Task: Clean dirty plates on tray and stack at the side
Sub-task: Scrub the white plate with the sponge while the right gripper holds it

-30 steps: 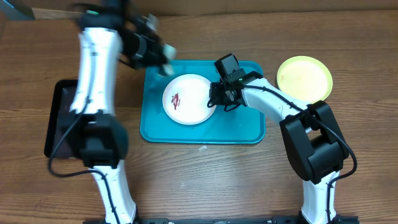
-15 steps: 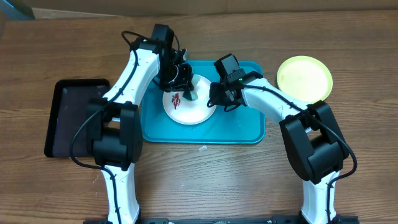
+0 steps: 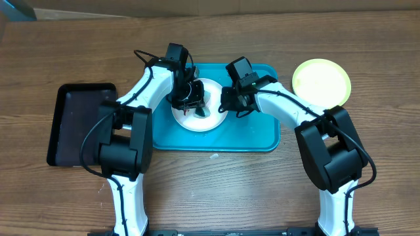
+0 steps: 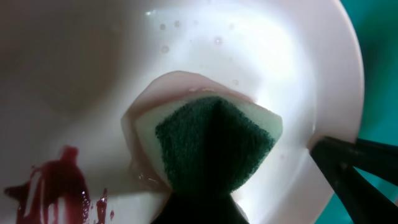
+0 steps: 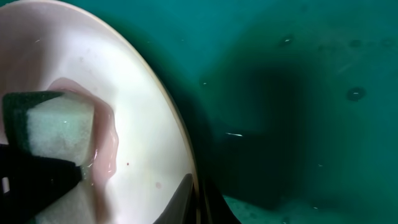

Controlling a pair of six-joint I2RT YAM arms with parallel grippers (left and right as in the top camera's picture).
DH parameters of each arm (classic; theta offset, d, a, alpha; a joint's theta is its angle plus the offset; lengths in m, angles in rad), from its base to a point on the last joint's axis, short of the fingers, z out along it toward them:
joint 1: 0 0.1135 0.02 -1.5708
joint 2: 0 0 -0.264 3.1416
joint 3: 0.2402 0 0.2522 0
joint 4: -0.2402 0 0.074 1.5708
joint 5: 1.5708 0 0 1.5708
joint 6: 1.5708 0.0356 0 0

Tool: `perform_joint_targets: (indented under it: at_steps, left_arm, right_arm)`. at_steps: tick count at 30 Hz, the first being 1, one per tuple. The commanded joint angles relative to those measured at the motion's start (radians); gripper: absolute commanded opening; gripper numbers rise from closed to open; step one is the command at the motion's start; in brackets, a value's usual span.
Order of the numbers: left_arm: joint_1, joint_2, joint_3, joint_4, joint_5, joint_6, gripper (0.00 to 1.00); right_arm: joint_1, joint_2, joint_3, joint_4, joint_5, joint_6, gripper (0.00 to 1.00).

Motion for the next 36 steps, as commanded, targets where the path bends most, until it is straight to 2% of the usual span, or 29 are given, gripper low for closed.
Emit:
perform_joint_targets:
  at_steps: [1, 3, 8, 15, 18, 23, 24, 27, 36]
  left_arm:
    - [-0.006, 0.009, -0.041, -0.015, -0.367, -0.017, 0.04]
    - [-0.006, 0.008, -0.040, -0.018, -0.502, 0.002, 0.04]
    - [-0.006, 0.008, -0.002, -0.064, -0.684, 0.050, 0.04]
    - [-0.006, 0.008, 0.159, -0.185, -0.707, 0.045, 0.04]
    - [-0.007, 0.008, 0.259, -0.237, -0.583, 0.056, 0.04]
    - [-0.006, 0.008, 0.303, -0.195, -0.175, 0.114, 0.04]
    - [-0.008, 0.009, 0.294, -0.181, -0.130, 0.113, 0.04]
    - [-0.014, 0.008, 0.253, -0.154, -0.066, 0.105, 0.04]
    - [-0.040, 0.009, 0.039, -0.021, -0.023, 0.046, 0.04]
  right_arm:
    - [-0.002, 0.011, 0.012, 0.007, -0.002, 0.008, 0.04]
    - [-0.002, 0.011, 0.012, 0.006, -0.002, 0.008, 0.04]
    - [-0.002, 0.011, 0.012, 0.003, 0.014, 0.008, 0.04]
    - [-0.002, 0.011, 0.012, -0.011, 0.035, 0.008, 0.04]
    - [-0.002, 0.011, 0.012, -0.011, 0.035, 0.008, 0.04]
    - [-0.002, 0.011, 0.012, -0.008, 0.035, 0.008, 0.04]
    - [-0.002, 0.011, 0.012, -0.008, 0.035, 0.008, 0.04]
    - [-0.002, 0.011, 0.012, -0.008, 0.035, 0.008, 0.04]
    - [-0.002, 0.011, 0.012, 0.000, 0.035, 0.008, 0.04]
